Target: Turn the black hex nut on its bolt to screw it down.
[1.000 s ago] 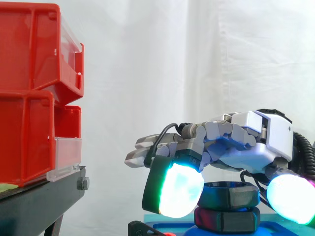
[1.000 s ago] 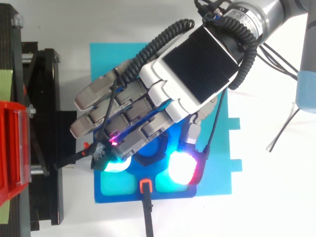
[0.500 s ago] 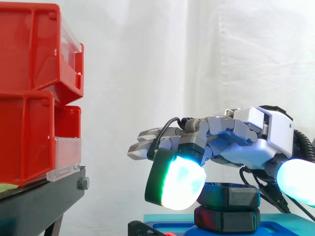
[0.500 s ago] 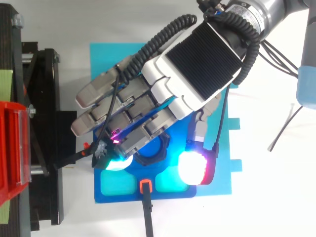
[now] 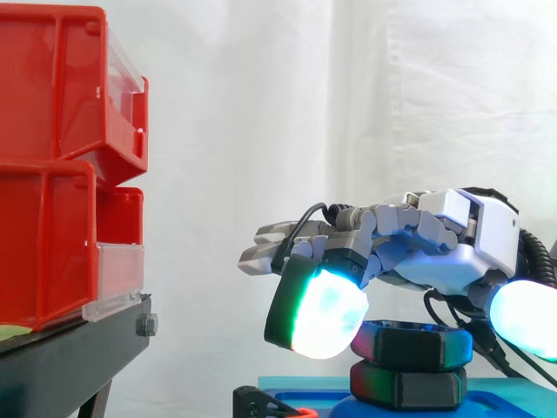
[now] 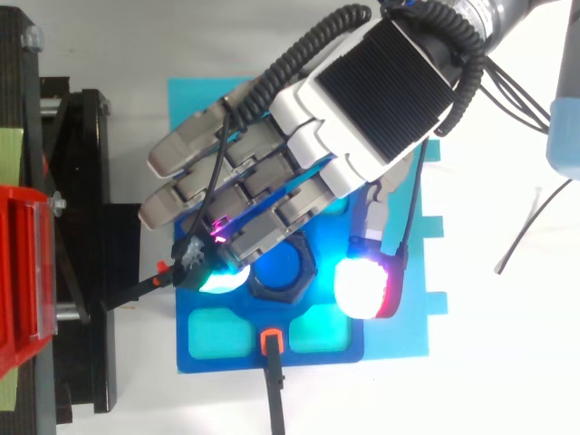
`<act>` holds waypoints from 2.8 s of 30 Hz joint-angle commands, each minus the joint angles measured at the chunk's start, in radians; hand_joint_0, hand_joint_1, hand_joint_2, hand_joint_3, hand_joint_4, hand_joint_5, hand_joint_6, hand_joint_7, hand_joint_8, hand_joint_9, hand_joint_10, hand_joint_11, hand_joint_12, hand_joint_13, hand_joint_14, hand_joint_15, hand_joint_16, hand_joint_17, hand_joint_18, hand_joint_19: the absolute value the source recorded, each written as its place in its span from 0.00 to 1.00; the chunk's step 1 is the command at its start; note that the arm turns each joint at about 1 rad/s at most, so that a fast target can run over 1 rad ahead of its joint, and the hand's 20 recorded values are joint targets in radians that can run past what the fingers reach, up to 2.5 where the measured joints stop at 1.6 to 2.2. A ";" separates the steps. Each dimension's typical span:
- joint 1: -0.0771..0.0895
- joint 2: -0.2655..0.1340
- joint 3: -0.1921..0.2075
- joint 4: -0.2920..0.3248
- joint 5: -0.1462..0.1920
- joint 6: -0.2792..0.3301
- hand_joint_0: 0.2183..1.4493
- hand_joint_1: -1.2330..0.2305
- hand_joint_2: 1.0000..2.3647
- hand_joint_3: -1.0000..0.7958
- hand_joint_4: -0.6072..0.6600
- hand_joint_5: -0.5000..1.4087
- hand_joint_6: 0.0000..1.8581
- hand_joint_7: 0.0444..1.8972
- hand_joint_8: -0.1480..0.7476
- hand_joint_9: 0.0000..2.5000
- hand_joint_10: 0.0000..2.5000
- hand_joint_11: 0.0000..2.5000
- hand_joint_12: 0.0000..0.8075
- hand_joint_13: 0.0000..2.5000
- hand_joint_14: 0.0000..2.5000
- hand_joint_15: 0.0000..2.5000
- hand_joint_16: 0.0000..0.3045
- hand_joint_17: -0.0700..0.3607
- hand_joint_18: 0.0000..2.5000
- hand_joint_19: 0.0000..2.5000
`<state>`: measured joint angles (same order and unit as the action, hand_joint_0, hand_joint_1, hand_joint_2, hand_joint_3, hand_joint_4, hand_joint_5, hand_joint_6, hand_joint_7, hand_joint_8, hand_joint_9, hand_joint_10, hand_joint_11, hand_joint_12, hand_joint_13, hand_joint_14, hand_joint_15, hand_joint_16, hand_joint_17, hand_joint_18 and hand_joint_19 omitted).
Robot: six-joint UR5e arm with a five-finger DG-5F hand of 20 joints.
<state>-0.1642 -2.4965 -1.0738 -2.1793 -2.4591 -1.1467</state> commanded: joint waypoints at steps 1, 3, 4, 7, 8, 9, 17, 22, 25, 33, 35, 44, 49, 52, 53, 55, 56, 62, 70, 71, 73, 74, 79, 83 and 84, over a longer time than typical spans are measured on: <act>-0.008 0.001 0.000 0.004 -0.009 0.002 0.10 0.65 0.00 0.28 0.61 0.18 0.31 0.55 0.43 0.27 0.00 0.14 0.19 0.16 0.00 0.05 0.07 0.27 0.00 0.16; -0.014 0.001 0.000 0.009 -0.014 0.002 0.10 0.65 0.00 0.28 0.61 0.18 0.31 0.55 0.43 0.27 0.00 0.14 0.19 0.16 0.00 0.05 0.07 0.27 0.00 0.16; -0.015 0.001 0.000 0.009 -0.017 0.002 0.10 0.65 0.00 0.28 0.61 0.18 0.31 0.55 0.42 0.27 0.00 0.14 0.19 0.16 0.00 0.06 0.07 0.27 0.00 0.16; -0.021 0.001 0.000 0.013 -0.024 0.007 0.10 0.65 0.00 0.28 0.61 0.18 0.31 0.55 0.42 0.27 0.00 0.14 0.19 0.16 0.00 0.05 0.07 0.27 0.00 0.16; -0.028 -0.001 0.002 0.023 -0.034 0.013 0.10 0.65 0.00 0.28 0.62 0.18 0.31 0.55 0.43 0.27 0.00 0.14 0.19 0.16 0.00 0.06 0.07 0.27 0.00 0.16; -0.029 0.001 0.000 0.026 -0.037 0.016 0.10 0.65 0.00 0.28 0.61 0.18 0.31 0.55 0.42 0.27 0.00 0.14 0.18 0.16 0.00 0.05 0.07 0.27 0.00 0.16; -0.048 0.001 0.028 0.056 -0.077 0.078 0.10 0.63 0.00 0.28 0.61 0.18 0.31 0.55 0.43 0.27 0.00 0.14 0.19 0.16 0.00 0.05 0.07 0.27 0.00 0.15; -0.043 0.001 0.089 0.033 -0.086 0.107 0.11 0.60 0.00 0.28 0.61 0.18 0.30 0.56 0.42 0.27 0.00 0.14 0.19 0.16 0.00 0.06 0.07 0.27 0.00 0.15; -0.037 0.001 0.095 0.033 -0.072 0.105 0.11 0.59 0.00 0.28 0.61 0.18 0.30 0.56 0.42 0.27 0.00 0.13 0.18 0.16 0.00 0.05 0.07 0.27 0.00 0.15; 0.017 -0.001 0.094 0.027 0.032 0.056 0.12 0.53 0.00 0.28 0.60 0.18 0.29 0.57 0.41 0.27 0.00 0.14 0.18 0.16 0.00 0.06 0.06 0.26 0.00 0.16; 0.028 -0.001 0.091 0.023 0.049 0.036 0.12 0.51 0.00 0.28 0.60 0.18 0.29 0.57 0.41 0.27 0.00 0.14 0.17 0.16 0.00 0.06 0.06 0.26 0.00 0.16; 0.061 -0.042 0.074 0.023 0.121 -0.004 0.12 0.50 0.00 0.28 0.61 0.18 0.29 0.57 0.40 0.26 0.00 0.14 0.17 0.16 0.00 0.06 0.06 0.26 0.00 0.16; 0.061 -0.042 0.074 0.006 0.097 0.001 0.11 0.56 0.00 0.28 0.61 0.18 0.29 0.57 0.41 0.26 0.00 0.14 0.18 0.16 0.00 0.06 0.06 0.26 0.00 0.16; 0.058 -0.042 0.075 -0.005 0.077 0.013 0.12 0.59 0.00 0.28 0.61 0.18 0.28 0.58 0.41 0.26 0.00 0.14 0.17 0.16 0.00 0.06 0.06 0.26 0.00 0.16; 0.058 -0.041 0.075 -0.007 0.075 0.013 0.12 0.60 0.00 0.28 0.61 0.18 0.28 0.58 0.41 0.26 0.00 0.13 0.17 0.16 0.00 0.06 0.06 0.26 0.00 0.16; 0.055 -0.041 0.080 -0.014 0.071 0.016 0.12 0.60 0.00 0.28 0.61 0.19 0.28 0.58 0.41 0.26 0.00 0.13 0.17 0.16 0.00 0.06 0.06 0.26 0.00 0.16; 0.055 -0.041 0.080 -0.017 0.068 0.016 0.12 0.60 0.00 0.28 0.61 0.19 0.28 0.59 0.41 0.26 0.00 0.14 0.17 0.15 0.00 0.06 0.06 0.26 0.00 0.16; 0.049 -0.024 0.092 -0.043 0.051 0.015 0.12 0.60 0.00 0.28 0.61 0.19 0.28 0.59 0.41 0.26 0.00 0.14 0.17 0.15 0.00 0.06 0.06 0.26 0.00 0.16; 0.040 0.002 0.092 -0.105 0.040 -0.015 0.12 0.58 0.00 0.28 0.61 0.19 0.28 0.59 0.40 0.26 0.00 0.13 0.17 0.15 0.00 0.06 0.06 0.26 0.00 0.16; 0.040 0.001 0.092 -0.108 0.040 -0.022 0.12 0.56 0.00 0.28 0.60 0.19 0.28 0.59 0.41 0.26 0.00 0.14 0.17 0.15 0.00 0.06 0.06 0.26 0.00 0.16; 0.040 0.001 0.092 -0.112 0.040 -0.028 0.12 0.53 0.00 0.28 0.60 0.18 0.29 0.57 0.41 0.26 0.00 0.14 0.17 0.16 0.00 0.06 0.06 0.26 0.00 0.16; 0.040 0.001 0.091 -0.114 0.040 -0.038 0.13 0.49 0.00 0.28 0.60 0.15 0.32 0.52 0.39 0.25 0.00 0.14 0.16 0.16 0.00 0.05 0.06 0.25 0.00 0.16; 0.041 0.001 0.063 -0.123 0.042 -0.065 0.15 0.44 0.00 0.28 0.59 0.13 0.32 0.51 0.38 0.20 0.00 0.13 0.15 0.15 0.00 0.07 0.04 0.23 0.00 0.16; 0.041 0.001 0.061 -0.128 0.043 -0.065 0.14 0.47 0.00 0.28 0.59 0.14 0.30 0.53 0.38 0.19 0.00 0.13 0.16 0.14 0.00 0.06 0.05 0.24 0.00 0.16; 0.041 0.001 0.061 -0.128 0.043 -0.065 0.13 0.49 0.00 0.28 0.60 0.14 0.30 0.53 0.39 0.19 0.00 0.13 0.16 0.14 0.00 0.07 0.05 0.24 0.00 0.16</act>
<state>-0.1229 -2.4958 -1.0095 -2.3053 -2.4173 -1.2100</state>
